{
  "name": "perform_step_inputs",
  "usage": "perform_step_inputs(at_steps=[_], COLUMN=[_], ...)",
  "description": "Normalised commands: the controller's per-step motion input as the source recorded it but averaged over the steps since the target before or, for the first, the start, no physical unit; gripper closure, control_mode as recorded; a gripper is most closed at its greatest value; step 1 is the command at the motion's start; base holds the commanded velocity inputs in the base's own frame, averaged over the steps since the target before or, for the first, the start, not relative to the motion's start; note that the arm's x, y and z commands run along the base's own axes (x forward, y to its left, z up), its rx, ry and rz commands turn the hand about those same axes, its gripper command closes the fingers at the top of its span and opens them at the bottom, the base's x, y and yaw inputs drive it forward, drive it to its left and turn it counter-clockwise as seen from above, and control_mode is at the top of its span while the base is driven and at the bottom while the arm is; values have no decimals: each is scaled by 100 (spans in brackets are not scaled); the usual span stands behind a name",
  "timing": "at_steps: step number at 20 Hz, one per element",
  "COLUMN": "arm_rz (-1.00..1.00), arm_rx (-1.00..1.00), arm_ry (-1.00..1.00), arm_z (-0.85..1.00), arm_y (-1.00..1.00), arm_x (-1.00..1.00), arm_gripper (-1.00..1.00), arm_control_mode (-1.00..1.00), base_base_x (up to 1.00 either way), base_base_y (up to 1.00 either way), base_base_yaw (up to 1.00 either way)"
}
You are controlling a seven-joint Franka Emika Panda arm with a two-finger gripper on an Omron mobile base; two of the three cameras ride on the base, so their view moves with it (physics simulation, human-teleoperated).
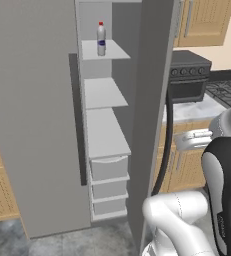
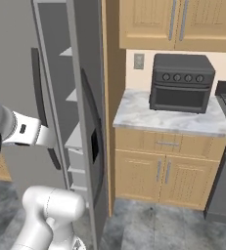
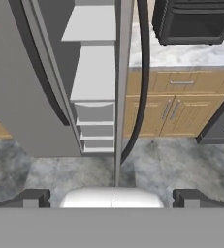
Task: Take the bottled waters from the counter and place them in the freezer to freeze. Close the freezer door after placing the bottles.
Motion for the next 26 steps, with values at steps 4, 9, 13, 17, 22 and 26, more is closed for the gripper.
perform_step_inputs(at_steps=[4, 9, 13, 17, 22, 26], arm_rz=[0, 0, 0, 0, 0, 0], arm_rx=[0, 0, 0, 0, 0, 0], arm_ry=[0, 0, 0, 0, 0, 0], arm_z=[0, 0, 0, 0, 0, 0], arm_y=[0, 0, 0, 0, 0, 0], arm_x=[0, 0, 0, 0, 0, 0], arm_gripper=[-100, -100, -100, -100, -100, -100], arm_control_mode=[100, 100, 100, 100, 100, 100], base_base_x=[37, 36, 42, 28, 15, 0], base_base_y=[-17, -11, -3, -7, -16, -2], base_base_yaw=[0, 0, 0, 0, 0, 0])
